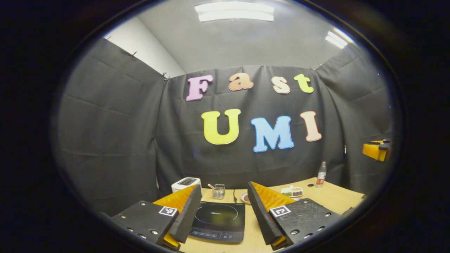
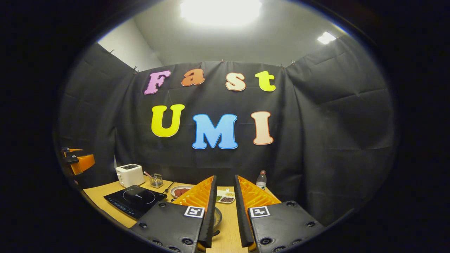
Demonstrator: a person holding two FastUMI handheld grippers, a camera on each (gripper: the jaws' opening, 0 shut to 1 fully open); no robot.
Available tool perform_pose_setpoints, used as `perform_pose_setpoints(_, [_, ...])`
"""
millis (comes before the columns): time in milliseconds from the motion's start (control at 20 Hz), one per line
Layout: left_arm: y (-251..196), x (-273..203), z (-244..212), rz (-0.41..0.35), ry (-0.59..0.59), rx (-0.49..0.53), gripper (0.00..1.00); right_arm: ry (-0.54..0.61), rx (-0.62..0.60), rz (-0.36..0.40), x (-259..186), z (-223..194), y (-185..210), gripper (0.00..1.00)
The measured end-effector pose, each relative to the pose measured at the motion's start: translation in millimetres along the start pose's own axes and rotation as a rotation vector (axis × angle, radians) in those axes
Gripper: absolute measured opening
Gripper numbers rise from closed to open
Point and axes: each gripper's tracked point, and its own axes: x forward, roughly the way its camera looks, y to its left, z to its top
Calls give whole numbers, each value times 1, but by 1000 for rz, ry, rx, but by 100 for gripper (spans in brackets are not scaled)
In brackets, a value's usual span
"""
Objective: First push the handle of the pot to place it horizontally, then grasp the pot with both hands and set it on the induction cooktop.
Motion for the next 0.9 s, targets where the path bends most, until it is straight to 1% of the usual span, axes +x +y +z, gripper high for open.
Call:
perform_pose_setpoints(50, [1, 0, 1, -1, -1, -1, 79, -5, -2, -21, -1, 4, 0, 13])
perform_pose_setpoints(100, [5, 0, 0, 1, -2, -1, 80, -12, 0, -24, 1, 3, -1, 8])
perform_pose_setpoints(150, [8, 1, 1, 2, -5, -2, 81, -7, -6, -22, -5, 3, 6, 3])
perform_pose_setpoints(200, [11, 2, 0, 1, -5, -4, 82, -4, -13, -17, -2, 0, 9, 4])
perform_pose_setpoints(250, [14, 2, 1, 0, -7, -6, 80, 12, -17, 13, -9, -3, 19, 2])
perform_pose_setpoints(300, [18, 3, 1, 1, -9, -5, 77, 26, -18, 27, -3, -9, 24, 0])
perform_pose_setpoints(350, [22, 5, 2, 1, -13, -5, 80, 41, -17, 39, -3, -12, 29, 2])
perform_pose_setpoints(400, [26, 5, 2, -1, -16, -5, 77, 57, -12, 49, -1, -17, 35, 2])
perform_pose_setpoints(600, [44, 11, -5, -6, -17, -1, 77, 131, -1, 98, 1, -40, 65, 0])
perform_pose_setpoints(650, [51, 13, -8, -3, -15, -3, 77, 148, -3, 110, 2, -45, 72, 0])
perform_pose_setpoints(700, [57, 15, -9, 1, -13, -7, 77, 163, -13, 119, 2, -52, 77, 2])
perform_pose_setpoints(850, [77, 17, -17, 14, -1, -22, 77, 228, -42, 169, 2, -74, 98, 2])
perform_pose_setpoints(900, [81, 17, -16, 16, -5, -22, 80, 257, -47, 190, 1, -85, 106, 2])
